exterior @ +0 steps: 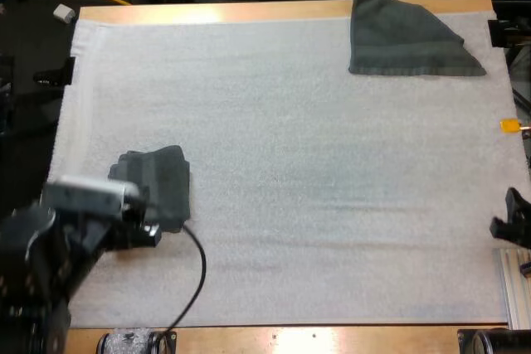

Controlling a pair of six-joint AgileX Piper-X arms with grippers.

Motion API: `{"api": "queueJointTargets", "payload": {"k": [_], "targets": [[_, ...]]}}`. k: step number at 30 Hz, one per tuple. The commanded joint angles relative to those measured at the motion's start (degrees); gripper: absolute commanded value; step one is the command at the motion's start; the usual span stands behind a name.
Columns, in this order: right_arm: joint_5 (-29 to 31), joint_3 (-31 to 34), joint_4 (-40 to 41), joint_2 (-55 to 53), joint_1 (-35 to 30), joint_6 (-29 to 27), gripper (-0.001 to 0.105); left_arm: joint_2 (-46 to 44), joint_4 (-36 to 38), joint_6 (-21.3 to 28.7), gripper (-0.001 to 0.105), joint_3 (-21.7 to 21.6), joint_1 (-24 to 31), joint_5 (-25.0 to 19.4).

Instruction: Pick towel from pile, fold and stack

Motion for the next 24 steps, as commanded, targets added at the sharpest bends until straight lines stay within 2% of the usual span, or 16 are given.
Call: {"api": "queueJointTargets", "payload": {"k": [1,4,6,13,24], "targets": [[-0.3,-0.34,1.25,-4.53,0.29,-0.5,0.066,-4.35,0.93,0.36,0.062,-0.19,-0.18,-0.24],[-0.44,-0.39,1.97,-8.09,0.25,-0.37,0.066,-7.95,1.79,0.48,0.062,-0.16,-0.24,-0.34],[-0.27,-0.23,1.58,-7.74,-0.16,-0.78,0.066,-8.74,1.56,0.44,0.062,0.92,-0.24,-0.24],[-2.56,-0.27,2.6,-15.57,-0.02,-0.32,0.066,-20.64,4.9,1.93,0.062,5.0,-0.26,-0.37],[-2.37,-0.23,8.93,-27.17,0.3,0.9,0.067,-34.22,15.08,3.07,0.062,5.53,-0.16,-0.33]]}}
